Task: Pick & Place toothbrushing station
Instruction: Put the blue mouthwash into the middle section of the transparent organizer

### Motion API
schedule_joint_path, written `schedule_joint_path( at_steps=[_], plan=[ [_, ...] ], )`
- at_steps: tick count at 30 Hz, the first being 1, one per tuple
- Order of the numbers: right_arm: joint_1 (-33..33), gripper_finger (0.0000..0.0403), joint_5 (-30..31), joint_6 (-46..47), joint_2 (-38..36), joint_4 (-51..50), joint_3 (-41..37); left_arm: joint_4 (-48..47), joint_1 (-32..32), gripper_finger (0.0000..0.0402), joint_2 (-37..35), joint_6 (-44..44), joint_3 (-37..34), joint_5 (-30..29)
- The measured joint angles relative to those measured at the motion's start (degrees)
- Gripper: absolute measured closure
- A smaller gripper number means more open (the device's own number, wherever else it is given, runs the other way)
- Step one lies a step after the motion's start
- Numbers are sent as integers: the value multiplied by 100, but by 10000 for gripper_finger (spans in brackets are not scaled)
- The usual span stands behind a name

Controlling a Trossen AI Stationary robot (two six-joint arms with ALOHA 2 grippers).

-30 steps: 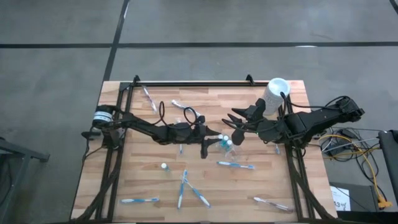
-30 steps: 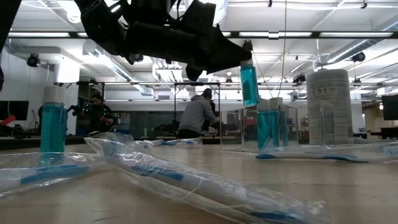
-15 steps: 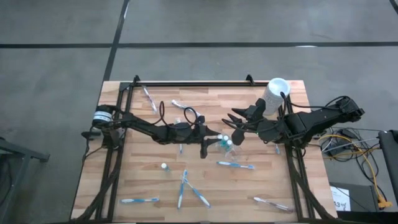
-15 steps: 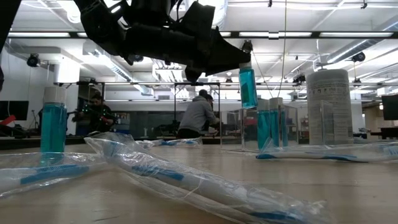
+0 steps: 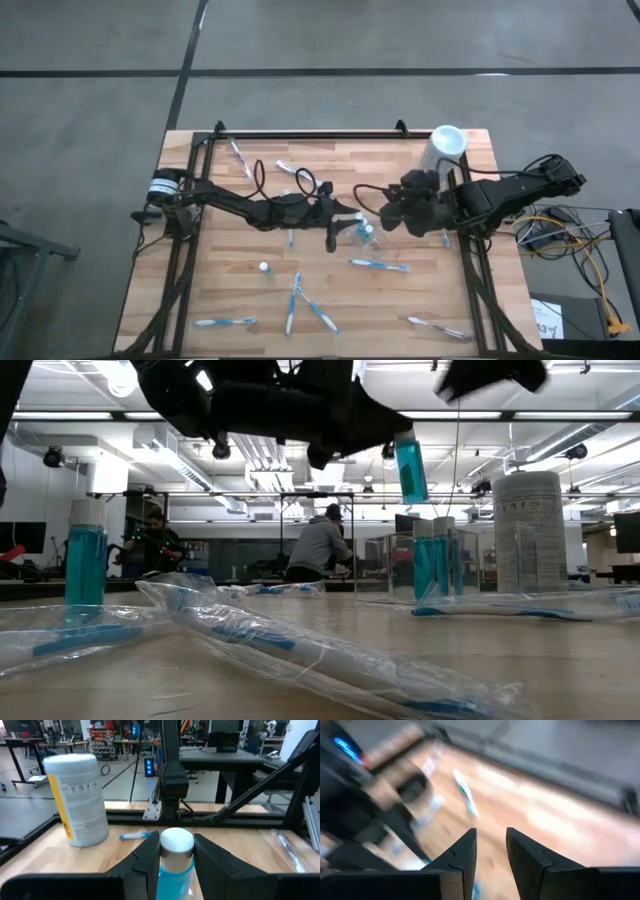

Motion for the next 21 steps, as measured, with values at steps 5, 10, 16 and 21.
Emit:
schedule_joint_path(
  at_steps=[5,10,16,21],
  plan=[
    [4,305,-376,1421,-8,-1087,-195,-18,0,296,-149,146,-28,2],
    [-50,305,-869,2600,12,-833,-602,6,0,296,-244,173,-48,4],
    [-115,305,-1587,4581,-14,-803,-1515,1,0,296,-284,173,-50,9],
    [-112,305,-2256,5806,-16,-320,-2255,-4,0,296,-284,133,-52,11]
  ],
)
